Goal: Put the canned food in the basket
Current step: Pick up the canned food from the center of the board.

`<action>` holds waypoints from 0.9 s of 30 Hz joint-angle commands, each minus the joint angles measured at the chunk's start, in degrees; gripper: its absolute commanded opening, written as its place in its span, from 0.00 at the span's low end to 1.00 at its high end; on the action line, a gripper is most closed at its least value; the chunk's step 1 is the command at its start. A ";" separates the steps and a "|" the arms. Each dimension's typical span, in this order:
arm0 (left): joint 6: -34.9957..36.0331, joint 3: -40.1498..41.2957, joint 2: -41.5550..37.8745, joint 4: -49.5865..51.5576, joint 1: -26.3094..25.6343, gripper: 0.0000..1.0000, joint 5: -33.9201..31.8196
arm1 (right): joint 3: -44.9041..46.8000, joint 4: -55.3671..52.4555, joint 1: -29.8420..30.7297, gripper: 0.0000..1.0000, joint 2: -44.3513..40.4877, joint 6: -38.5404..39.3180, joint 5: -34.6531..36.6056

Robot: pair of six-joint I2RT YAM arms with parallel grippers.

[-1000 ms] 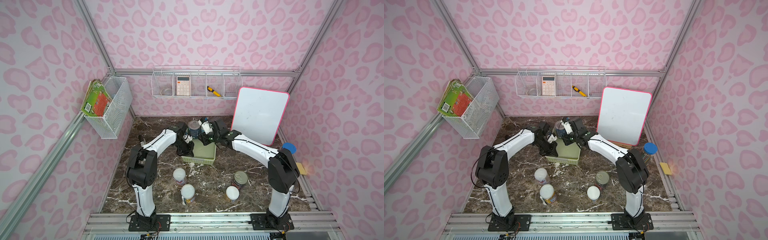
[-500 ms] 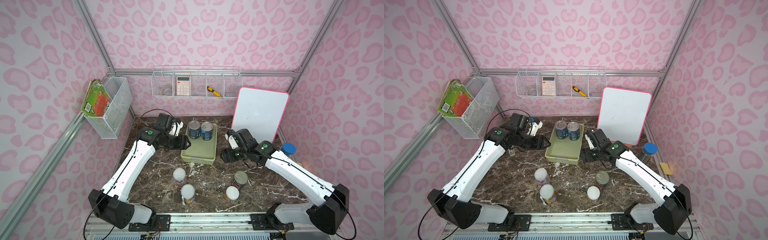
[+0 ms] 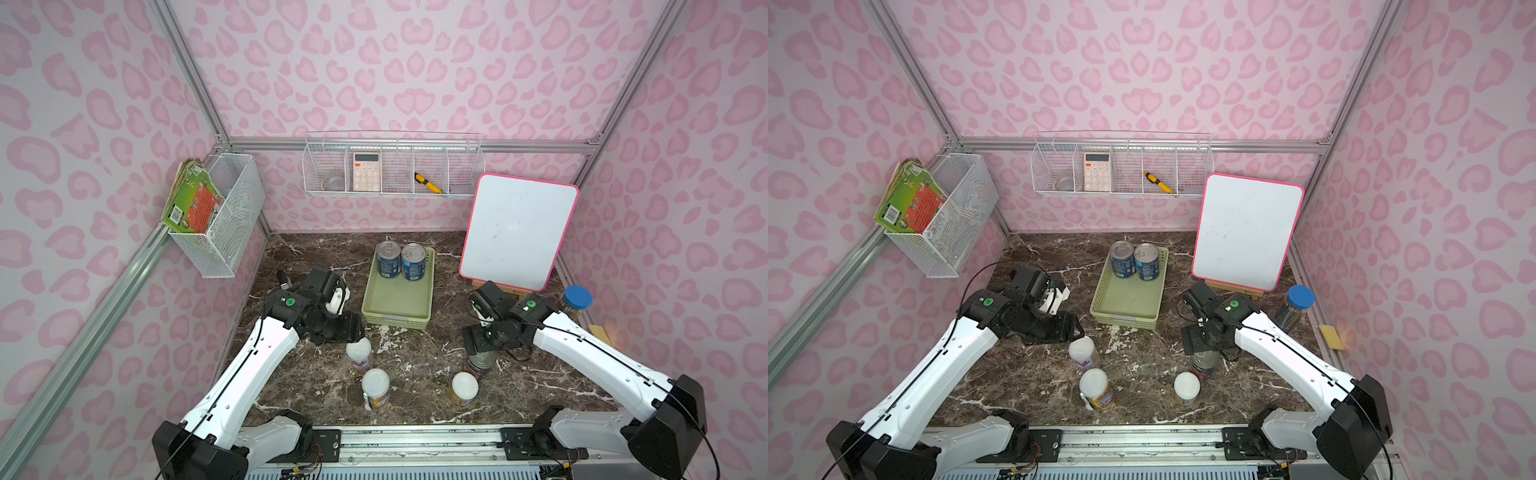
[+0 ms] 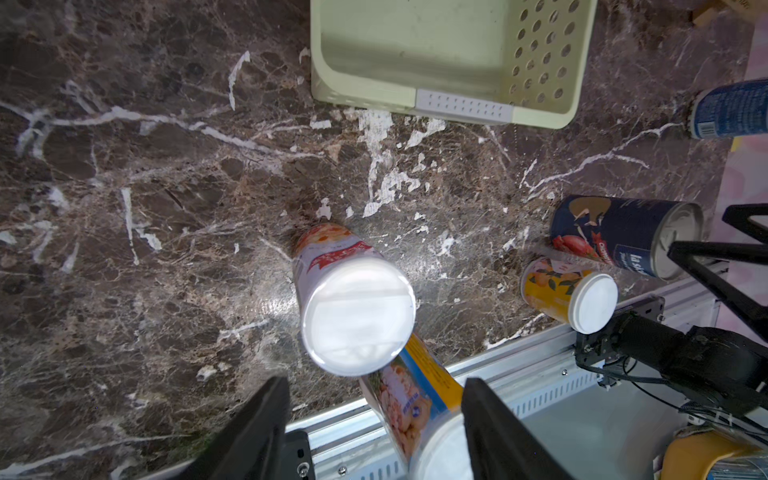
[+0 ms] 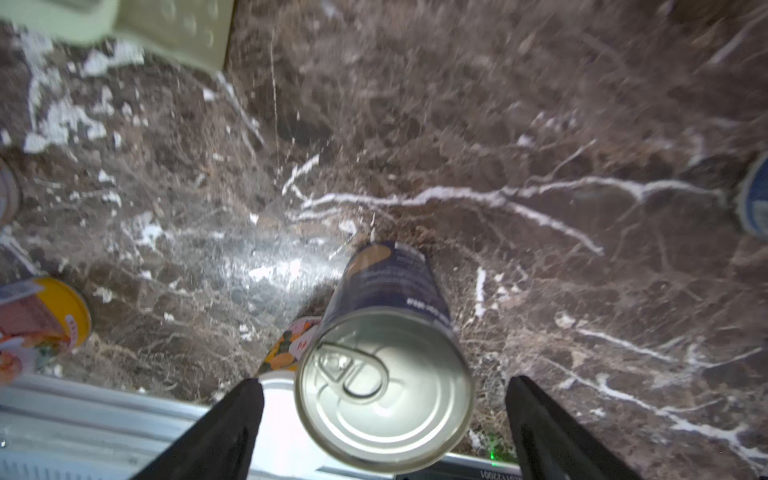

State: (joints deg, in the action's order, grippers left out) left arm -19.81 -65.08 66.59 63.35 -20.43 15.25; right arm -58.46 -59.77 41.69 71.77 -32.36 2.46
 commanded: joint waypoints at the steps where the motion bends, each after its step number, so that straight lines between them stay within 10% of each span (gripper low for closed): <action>1: -1.10 0.92 -0.72 0.44 -0.05 0.71 -1.07 | 2.58 1.06 1.42 0.94 -0.26 -2.90 -2.31; 27: 0.03 -0.77 8.47 1.08 -1.06 0.75 -1.04 | 11.19 12.08 -2.38 0.55 3.27 0.80 1.62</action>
State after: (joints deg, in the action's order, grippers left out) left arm -20.78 -64.82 74.26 63.77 -21.10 14.11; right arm -48.16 -48.36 39.51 74.91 -32.64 2.68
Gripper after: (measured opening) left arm 0.753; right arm 0.765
